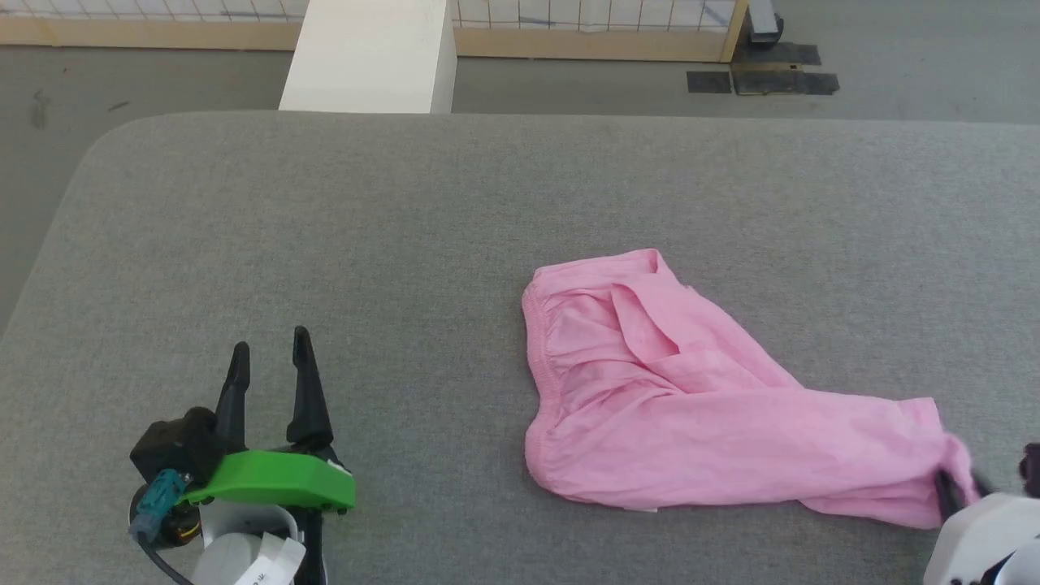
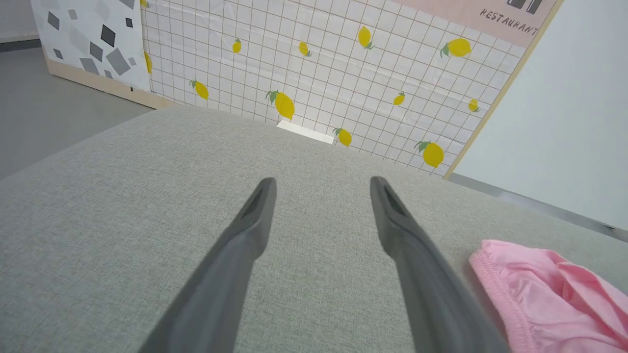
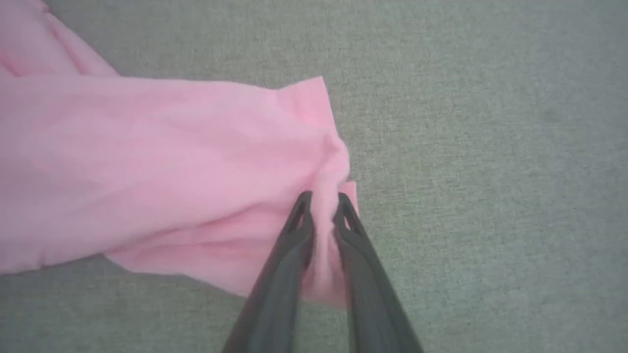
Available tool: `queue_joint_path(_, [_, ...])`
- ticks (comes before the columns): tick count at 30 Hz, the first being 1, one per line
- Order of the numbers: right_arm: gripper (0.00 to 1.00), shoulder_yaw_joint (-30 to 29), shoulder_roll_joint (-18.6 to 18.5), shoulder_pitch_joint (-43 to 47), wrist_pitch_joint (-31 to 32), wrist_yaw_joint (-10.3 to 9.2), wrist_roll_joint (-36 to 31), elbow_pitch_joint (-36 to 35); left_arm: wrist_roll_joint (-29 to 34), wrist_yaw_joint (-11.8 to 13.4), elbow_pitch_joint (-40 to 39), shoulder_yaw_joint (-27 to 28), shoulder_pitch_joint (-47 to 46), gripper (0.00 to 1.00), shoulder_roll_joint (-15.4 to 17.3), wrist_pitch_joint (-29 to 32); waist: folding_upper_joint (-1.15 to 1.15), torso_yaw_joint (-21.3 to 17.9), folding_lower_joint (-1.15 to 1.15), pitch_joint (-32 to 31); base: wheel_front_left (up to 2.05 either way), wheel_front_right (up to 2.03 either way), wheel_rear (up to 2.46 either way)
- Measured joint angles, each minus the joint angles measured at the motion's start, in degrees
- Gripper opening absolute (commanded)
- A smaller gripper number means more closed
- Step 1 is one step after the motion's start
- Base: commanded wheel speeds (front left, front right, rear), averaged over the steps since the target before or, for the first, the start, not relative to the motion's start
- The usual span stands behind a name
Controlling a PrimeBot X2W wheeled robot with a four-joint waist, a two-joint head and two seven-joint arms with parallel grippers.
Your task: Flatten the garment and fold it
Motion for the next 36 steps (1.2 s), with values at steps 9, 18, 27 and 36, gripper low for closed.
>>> queue_joint_path(9, [1.00,11.83,-0.16,-5.71,-18.91,0.00,-0.99,-5.13,0.29,-0.07,0.89,-0.96,-0.01,1.00,0.00,0.00,0.00,0.29,0.00,-0.61,0.00,0.00,0.00])
queue_joint_path(18, [1.00,32.27,-2.79,-15.85,-10.96,0.00,-2.33,3.52,0.47,-0.05,0.66,-2.09,-0.37,1.00,0.00,0.00,0.00,1.54,0.00,0.26,0.00,0.00,0.00])
queue_joint_path(27, [0.13,36.13,-5.73,-22.65,3.07,0.00,-2.27,12.63,0.46,0.02,0.03,-3.97,-1.47,1.00,-0.01,0.00,0.00,3.54,0.00,2.14,0.00,0.00,0.00])
queue_joint_path(36, [0.00,29.61,-3.94,-24.26,-1.09,0.00,-0.53,9.77,0.45,0.31,-0.18,-4.19,-1.82,1.00,-0.01,0.00,-0.01,3.88,0.00,3.00,0.00,0.00,0.00])
